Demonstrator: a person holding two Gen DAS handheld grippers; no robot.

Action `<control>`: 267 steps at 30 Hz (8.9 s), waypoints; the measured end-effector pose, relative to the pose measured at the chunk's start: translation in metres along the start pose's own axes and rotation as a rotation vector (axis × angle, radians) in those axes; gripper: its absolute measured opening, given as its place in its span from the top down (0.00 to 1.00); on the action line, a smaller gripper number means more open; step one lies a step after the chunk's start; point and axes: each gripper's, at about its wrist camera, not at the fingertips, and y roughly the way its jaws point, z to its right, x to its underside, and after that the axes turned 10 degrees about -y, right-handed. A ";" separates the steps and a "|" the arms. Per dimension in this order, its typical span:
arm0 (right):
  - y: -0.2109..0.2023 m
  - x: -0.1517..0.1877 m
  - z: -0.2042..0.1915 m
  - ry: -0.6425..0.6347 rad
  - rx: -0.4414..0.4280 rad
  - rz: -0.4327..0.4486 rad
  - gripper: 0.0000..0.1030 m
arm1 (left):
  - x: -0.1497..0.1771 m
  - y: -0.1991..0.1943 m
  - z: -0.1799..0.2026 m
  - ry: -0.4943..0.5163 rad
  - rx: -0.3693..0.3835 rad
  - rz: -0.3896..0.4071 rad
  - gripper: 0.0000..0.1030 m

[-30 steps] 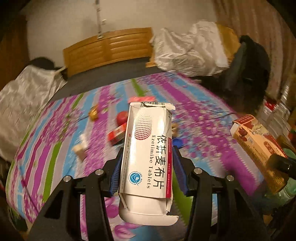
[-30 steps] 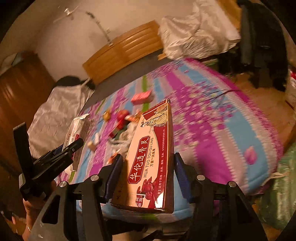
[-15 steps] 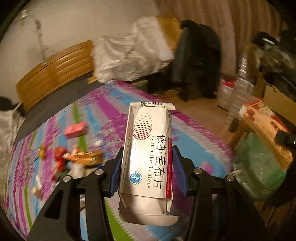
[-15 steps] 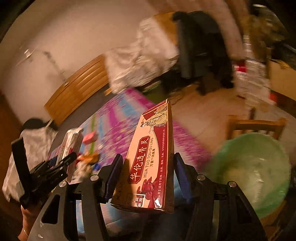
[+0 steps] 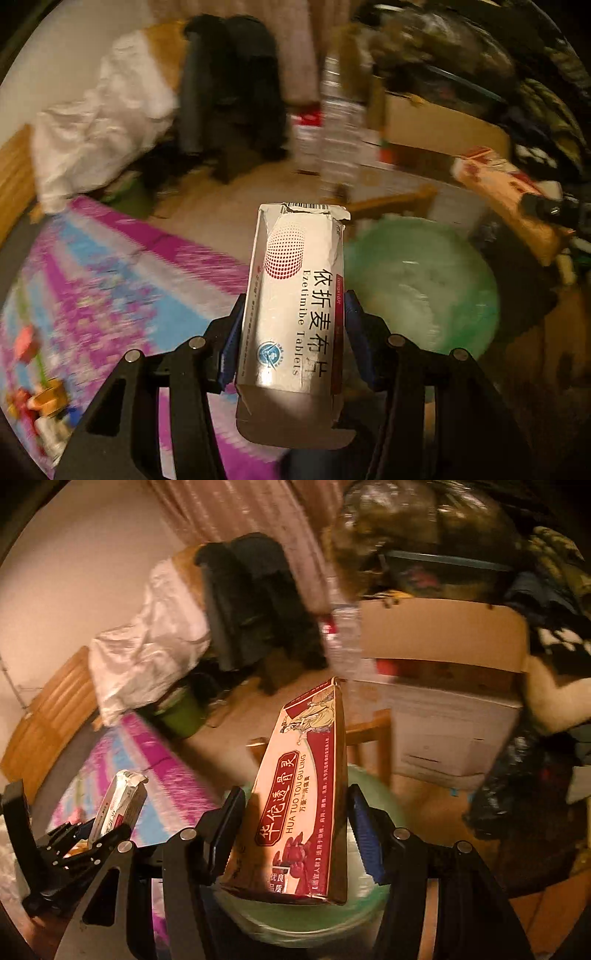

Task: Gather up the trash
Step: 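Carry both boxes to the green bin and open both grippers over it, then grasp the orange-white wrapper with left gripper while right grasps the silver packet, then carry both wrappers over the green bin and open both grippers, then grasp the white sponge with left gripper while right grasps the white sock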

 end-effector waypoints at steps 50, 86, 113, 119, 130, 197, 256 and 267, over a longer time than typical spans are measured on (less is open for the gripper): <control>0.067 0.056 -0.222 -0.201 -0.465 -0.124 0.05 | 0.164 -0.096 -0.173 -0.344 -0.354 0.129 0.23; 0.044 0.177 -0.561 -1.018 -0.884 -0.242 0.20 | 0.345 -0.204 -0.296 -0.537 -0.269 0.103 0.92; -0.010 0.191 -0.603 -1.036 -0.969 -0.185 0.80 | 0.345 -0.262 -0.314 -0.745 -0.525 0.249 0.92; -0.039 0.169 -0.532 -0.908 -0.892 -0.177 0.80 | 0.307 -0.250 -0.302 -0.754 -0.553 0.217 0.92; -0.060 0.141 -0.430 -0.778 -0.727 -0.126 0.80 | 0.227 -0.216 -0.262 -0.661 -0.543 0.185 0.92; 0.025 0.037 -0.005 -0.095 0.139 -0.139 0.80 | -0.008 0.045 0.087 0.173 0.017 -0.042 0.92; 0.069 0.116 -0.411 -0.683 -0.454 -0.194 0.58 | 0.307 -0.167 -0.307 -0.933 -0.651 0.098 0.45; 0.055 0.168 -0.524 -0.886 -0.591 -0.260 0.57 | 0.341 -0.217 -0.460 -1.095 -0.969 0.194 0.41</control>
